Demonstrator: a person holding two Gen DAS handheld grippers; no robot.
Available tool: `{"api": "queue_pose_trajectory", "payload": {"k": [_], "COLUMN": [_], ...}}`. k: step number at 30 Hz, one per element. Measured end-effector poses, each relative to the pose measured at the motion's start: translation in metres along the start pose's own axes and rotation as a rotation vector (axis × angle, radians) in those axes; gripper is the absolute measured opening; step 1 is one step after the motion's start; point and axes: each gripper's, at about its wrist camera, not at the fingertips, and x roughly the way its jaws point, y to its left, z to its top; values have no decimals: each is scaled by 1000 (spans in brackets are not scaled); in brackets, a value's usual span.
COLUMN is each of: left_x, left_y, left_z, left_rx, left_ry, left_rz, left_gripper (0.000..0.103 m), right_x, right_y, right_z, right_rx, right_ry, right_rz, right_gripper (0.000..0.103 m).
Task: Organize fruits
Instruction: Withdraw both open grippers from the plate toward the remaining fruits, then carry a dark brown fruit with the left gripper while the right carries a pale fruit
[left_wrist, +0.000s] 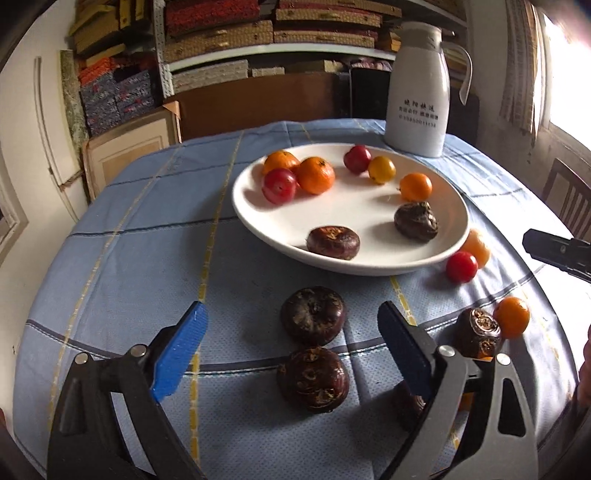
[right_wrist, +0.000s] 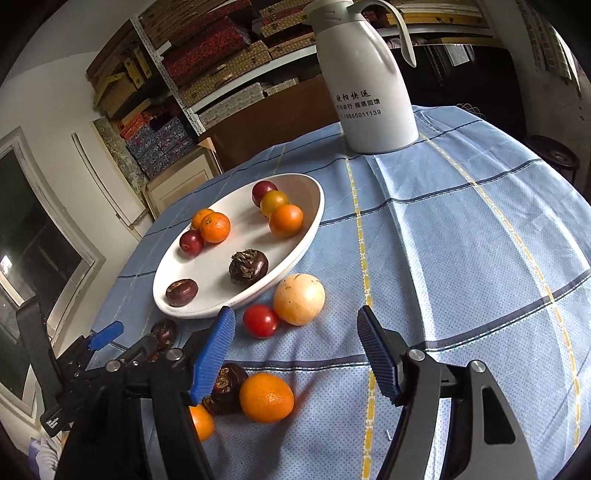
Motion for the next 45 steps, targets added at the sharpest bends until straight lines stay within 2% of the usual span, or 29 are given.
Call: {"api": "queue_pose_trajectory", "payload": {"k": [2,4,6,8,15,17,19,21,24,31,34,38,39,40,45], "left_x": [6,11,19,23,19,18,19,20,20,22,27,27,27,27,25], "left_y": [1,0,1,3,2,6,8,8,9,7,9,8,9,9,12], "left_z": [2,2,2,1,-4,-4,-3,-4,-4,-4,-5,-5,-4,-4,-5], "left_rx": [-6,-11,-20,-32,-17,-31,-44,-40,-37,-35,-44,-41,-44,-47,-60], "left_ry": [20,36,74,97,101,102,105,104,104,105,129,130,130,130,121], "left_rz": [-45,-78,-110,-125,-103,-105,-112,-109,-106,-103,-112,-115,-118,-121,-145], "left_gripper": [88,75,52,43,43,43,43,43,43,43,43,43,43,43,42], "right_x": [1,2,2,3,14,19,25,31,37,56,63,67,68,68,63], "right_y": [-1,-2,-3,-3,-5,-6,-4,-1,-1,-14,-15,-8,-6,-3,3], "right_z": [-1,-1,-1,-1,-1,-1,-1,0,4,15,17,17,17,17,15], "right_rx": [6,14,18,16,5,3,-15,-28,-26,74,91,54,40,30,-5], "right_ry": [6,8,11,13,46,66,88,104,108,153,166,157,155,153,136], "right_rz": [-6,-9,-7,-10,-55,-51,-57,-53,-43,22,57,53,49,50,29], "right_gripper": [69,69,69,69,69,63,52,48,48,48,48,48,47,40,39]}}
